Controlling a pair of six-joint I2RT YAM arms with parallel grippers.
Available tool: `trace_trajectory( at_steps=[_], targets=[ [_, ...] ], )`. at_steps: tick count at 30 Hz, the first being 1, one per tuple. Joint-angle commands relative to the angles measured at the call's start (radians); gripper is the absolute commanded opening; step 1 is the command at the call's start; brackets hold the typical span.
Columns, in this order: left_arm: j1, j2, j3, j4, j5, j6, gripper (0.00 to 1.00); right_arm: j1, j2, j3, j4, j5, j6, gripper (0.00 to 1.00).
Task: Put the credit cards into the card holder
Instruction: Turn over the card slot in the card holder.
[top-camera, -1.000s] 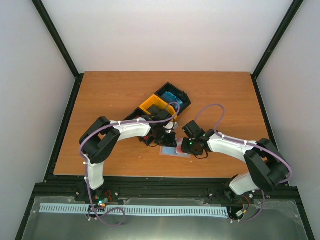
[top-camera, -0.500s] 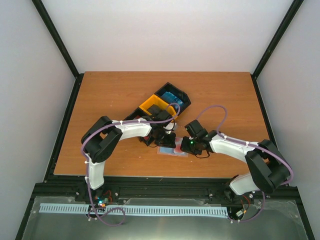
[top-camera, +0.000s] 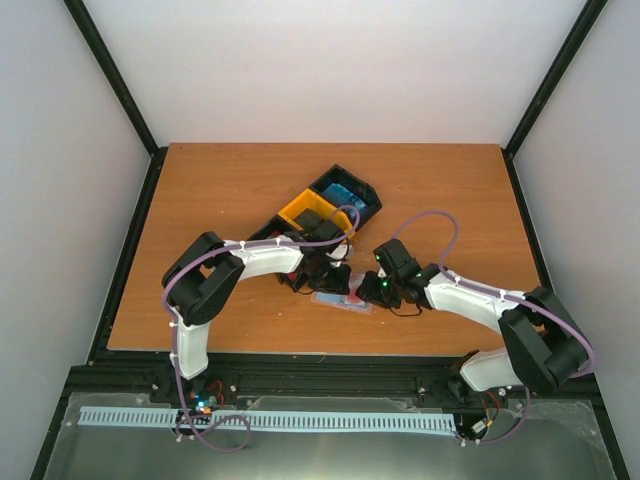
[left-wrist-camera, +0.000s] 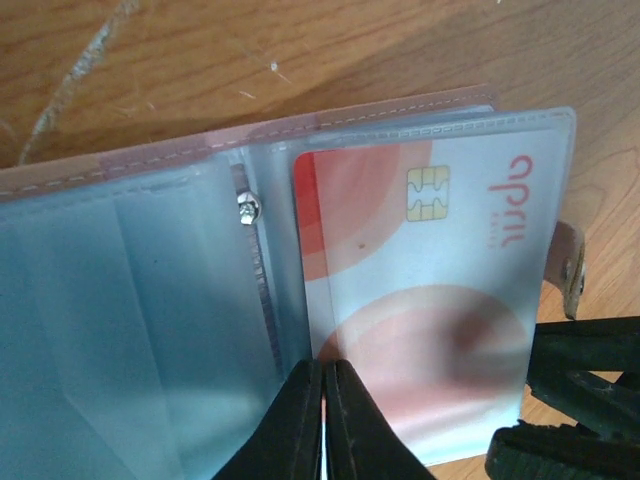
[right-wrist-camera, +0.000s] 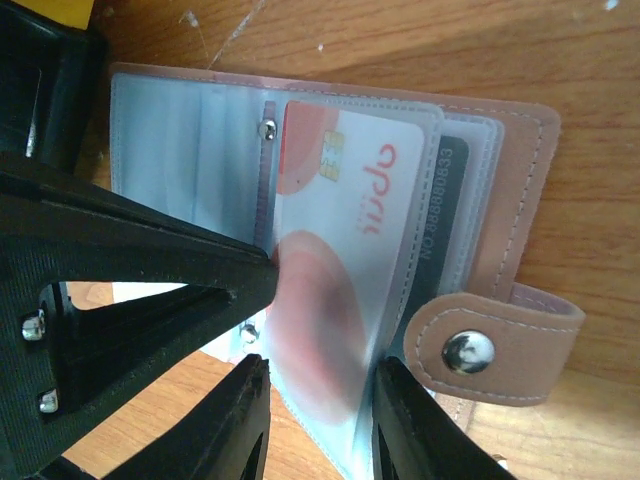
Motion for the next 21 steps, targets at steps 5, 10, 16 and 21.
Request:
trace_trajectory(
  at_steps=[5,10,16,21],
  targets=[
    [0.001,0.007,0.01,-0.002,-0.02,-0.004,0.03,-0.004,0.021,-0.011,0.091,-0.069,0.007,0.28],
    [0.001,0.003,0.01,-0.005,-0.028,-0.006,0.03,-0.007,0.043,-0.015,0.131,-0.109,0.014,0.3],
    [0.001,-0.023,-0.001,-0.008,-0.061,-0.02,0.03,-0.009,0.056,-0.025,0.176,-0.108,0.03,0.38],
    [0.005,-0.075,-0.023,-0.021,-0.126,-0.051,0.03,-0.01,0.063,-0.01,0.2,-0.097,0.021,0.39]
  ],
)
